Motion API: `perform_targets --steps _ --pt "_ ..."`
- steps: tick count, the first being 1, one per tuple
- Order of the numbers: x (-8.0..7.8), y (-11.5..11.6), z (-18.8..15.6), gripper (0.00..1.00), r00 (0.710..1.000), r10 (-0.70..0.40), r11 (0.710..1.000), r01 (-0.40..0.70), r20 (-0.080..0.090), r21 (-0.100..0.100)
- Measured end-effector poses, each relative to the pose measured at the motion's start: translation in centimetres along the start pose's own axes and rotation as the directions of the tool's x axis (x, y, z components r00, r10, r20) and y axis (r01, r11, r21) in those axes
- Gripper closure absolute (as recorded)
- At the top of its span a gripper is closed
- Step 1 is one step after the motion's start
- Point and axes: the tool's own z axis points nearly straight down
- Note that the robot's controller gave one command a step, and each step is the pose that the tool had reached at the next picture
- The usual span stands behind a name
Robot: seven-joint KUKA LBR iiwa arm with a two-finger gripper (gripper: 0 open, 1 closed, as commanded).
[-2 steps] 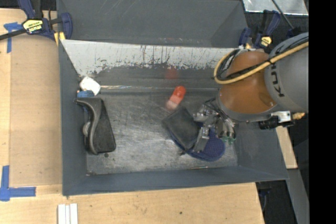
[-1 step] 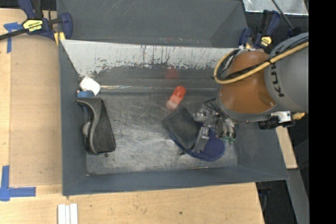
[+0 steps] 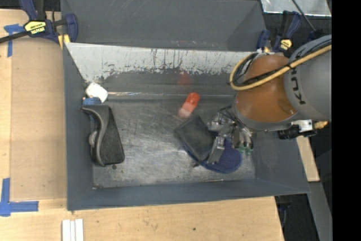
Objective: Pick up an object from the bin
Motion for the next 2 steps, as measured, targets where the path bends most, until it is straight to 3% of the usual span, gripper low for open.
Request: perform_targets --steps 2 --pt "0.0 0.0 0.0 1.0 1.0 0.0 1.0 0.0 0.0 0.0"
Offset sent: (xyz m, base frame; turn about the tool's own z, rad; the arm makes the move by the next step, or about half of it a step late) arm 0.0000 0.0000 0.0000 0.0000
